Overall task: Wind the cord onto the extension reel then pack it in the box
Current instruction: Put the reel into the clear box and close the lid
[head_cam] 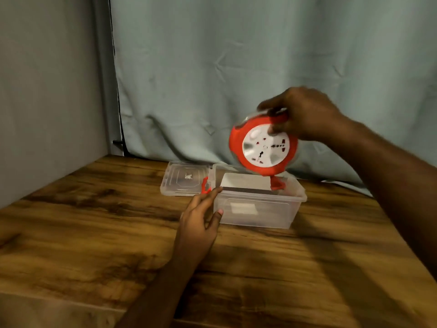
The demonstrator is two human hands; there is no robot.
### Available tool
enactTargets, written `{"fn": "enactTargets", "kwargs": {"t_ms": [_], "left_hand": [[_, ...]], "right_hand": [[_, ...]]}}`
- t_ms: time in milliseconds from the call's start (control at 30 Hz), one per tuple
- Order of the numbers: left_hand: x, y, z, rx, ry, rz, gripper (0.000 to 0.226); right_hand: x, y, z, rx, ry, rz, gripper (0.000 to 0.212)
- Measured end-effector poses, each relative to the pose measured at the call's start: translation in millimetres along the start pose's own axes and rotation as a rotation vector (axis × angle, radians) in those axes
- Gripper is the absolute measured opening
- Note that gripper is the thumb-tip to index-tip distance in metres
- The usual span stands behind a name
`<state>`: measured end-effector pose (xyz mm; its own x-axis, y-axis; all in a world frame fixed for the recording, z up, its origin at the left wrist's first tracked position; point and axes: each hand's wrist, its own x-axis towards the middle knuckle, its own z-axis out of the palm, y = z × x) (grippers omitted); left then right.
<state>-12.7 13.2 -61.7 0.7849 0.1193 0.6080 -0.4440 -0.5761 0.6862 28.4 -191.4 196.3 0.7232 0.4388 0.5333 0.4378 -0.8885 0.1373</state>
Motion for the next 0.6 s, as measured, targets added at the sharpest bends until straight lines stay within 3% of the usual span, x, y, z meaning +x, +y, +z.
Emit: {"fn": "enactTargets", "kwargs": {"t_ms": [133, 267, 400, 600], "left_hand": [[-1.4, -0.3, 0.3, -0.007, 0.012, 0.022, 0.055], [-1.0, -0.3, 2.9, 0.020, 0.010, 0.010, 0.062], [-2.5, -2.1, 5.8, 0.030, 0.014, 0.044, 0.067], [-1.9, -3.7, 7.8, 0.045, 0.023, 0.070, 0.070]], "right_hand": [[17.6, -4.6, 40.3, -0.065, -0.315, -0.105, 0.063], [25.6, 6.4, 92.5, 0.168, -0.504, -0.166, 0.052], [23.4, 22.4, 123.8, 0.393, -0.461, -0.088, 0.041], [11.2, 25.6, 158.1, 0.532, -0.284, 0.066, 0.038]]}}
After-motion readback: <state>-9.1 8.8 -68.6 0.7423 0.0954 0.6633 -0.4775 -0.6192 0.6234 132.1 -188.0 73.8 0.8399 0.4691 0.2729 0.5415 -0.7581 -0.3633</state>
